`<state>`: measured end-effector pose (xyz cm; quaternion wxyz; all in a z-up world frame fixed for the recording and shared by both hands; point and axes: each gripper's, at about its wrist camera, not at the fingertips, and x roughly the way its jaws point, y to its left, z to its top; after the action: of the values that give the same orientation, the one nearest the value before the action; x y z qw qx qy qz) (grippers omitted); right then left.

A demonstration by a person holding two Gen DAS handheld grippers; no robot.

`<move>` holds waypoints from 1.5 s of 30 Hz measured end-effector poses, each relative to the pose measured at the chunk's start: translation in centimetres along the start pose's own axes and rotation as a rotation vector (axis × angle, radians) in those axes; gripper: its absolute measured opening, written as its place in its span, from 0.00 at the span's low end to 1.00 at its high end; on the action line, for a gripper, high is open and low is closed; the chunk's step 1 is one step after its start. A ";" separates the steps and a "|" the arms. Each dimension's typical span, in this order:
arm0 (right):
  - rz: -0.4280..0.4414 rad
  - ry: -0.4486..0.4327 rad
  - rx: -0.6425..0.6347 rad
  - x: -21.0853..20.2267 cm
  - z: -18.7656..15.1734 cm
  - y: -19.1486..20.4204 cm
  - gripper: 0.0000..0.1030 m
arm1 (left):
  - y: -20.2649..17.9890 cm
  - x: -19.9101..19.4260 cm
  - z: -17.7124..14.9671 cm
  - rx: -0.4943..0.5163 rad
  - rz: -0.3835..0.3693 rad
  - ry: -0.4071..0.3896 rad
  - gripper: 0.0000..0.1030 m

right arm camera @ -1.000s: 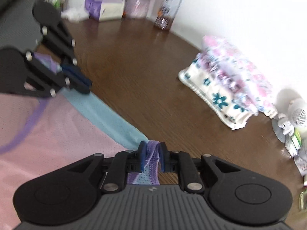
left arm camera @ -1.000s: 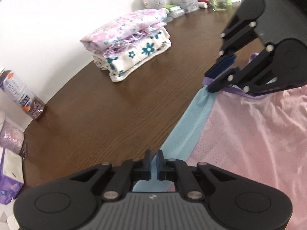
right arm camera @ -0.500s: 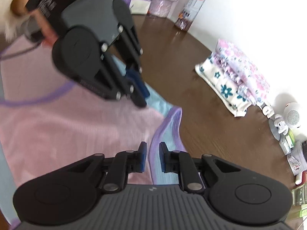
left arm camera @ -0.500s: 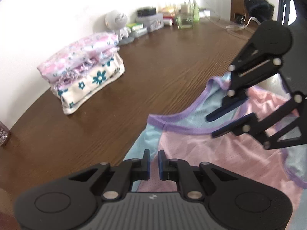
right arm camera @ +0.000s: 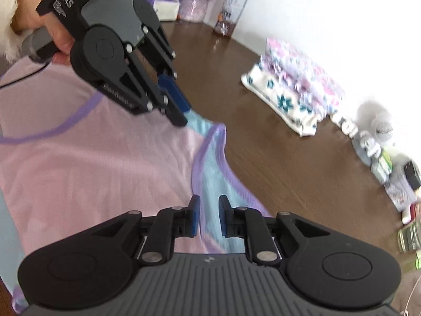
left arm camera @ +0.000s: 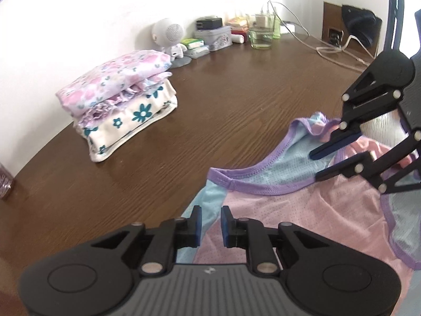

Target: Fold clothes

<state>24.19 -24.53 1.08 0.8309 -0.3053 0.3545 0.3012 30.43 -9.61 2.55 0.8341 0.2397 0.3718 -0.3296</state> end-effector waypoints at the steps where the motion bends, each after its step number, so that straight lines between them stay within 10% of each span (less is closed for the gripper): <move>1: -0.003 0.005 0.004 -0.1 -0.2 0.0 0.13 | -0.1 0.3 0.0 0.006 0.004 0.008 0.13; 45: -0.164 0.033 0.210 -2.2 -4.9 -2.4 0.13 | -0.7 -1.5 -2.4 -0.037 0.055 0.027 0.14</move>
<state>22.71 -30.14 0.71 0.8742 -0.2494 0.3716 0.1883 28.05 -7.96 2.08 0.8421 0.2388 0.3823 -0.2963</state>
